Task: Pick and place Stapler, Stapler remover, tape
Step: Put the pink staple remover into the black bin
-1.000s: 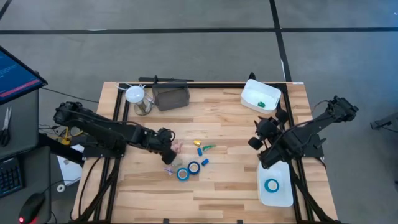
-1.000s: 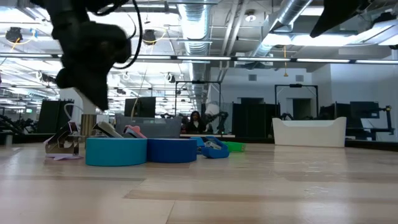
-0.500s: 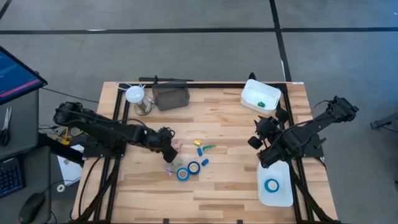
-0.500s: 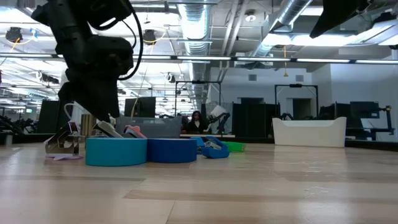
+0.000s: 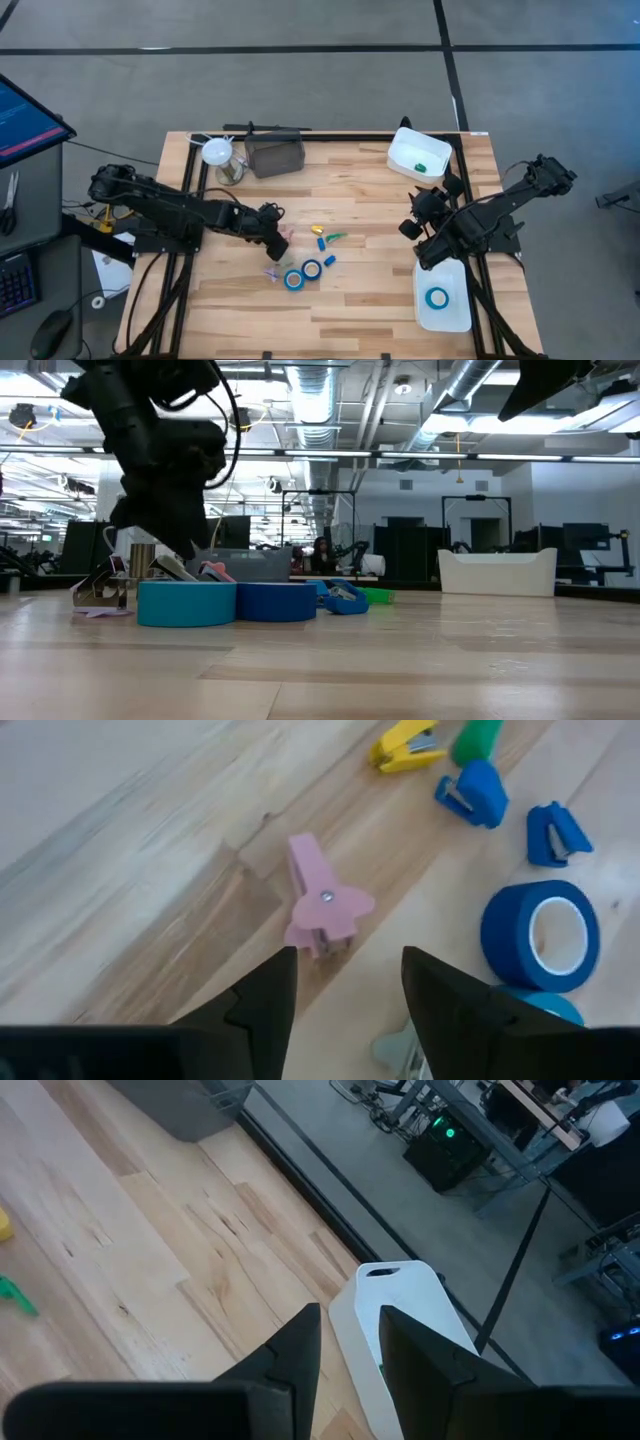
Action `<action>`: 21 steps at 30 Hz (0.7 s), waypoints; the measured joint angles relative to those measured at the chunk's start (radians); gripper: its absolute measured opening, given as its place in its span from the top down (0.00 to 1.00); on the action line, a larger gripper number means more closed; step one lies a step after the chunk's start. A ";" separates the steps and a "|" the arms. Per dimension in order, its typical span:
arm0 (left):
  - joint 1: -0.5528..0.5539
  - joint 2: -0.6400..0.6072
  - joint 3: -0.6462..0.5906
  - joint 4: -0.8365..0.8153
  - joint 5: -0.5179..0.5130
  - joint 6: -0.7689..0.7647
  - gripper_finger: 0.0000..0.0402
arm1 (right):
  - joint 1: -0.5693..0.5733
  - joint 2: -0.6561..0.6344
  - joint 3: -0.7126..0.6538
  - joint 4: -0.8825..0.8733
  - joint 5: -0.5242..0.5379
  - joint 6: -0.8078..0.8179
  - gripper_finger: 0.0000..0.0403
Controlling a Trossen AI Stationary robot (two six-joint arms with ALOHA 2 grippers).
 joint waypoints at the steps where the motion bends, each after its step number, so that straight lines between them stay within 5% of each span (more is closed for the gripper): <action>1: 0.000 0.016 0.000 0.004 0.000 0.000 0.57 | 0.000 0.000 0.000 0.000 0.000 0.000 0.76; 21: 0.019 0.132 0.000 0.109 -0.048 0.003 0.60 | 0.001 0.000 0.000 0.000 0.000 -0.002 0.76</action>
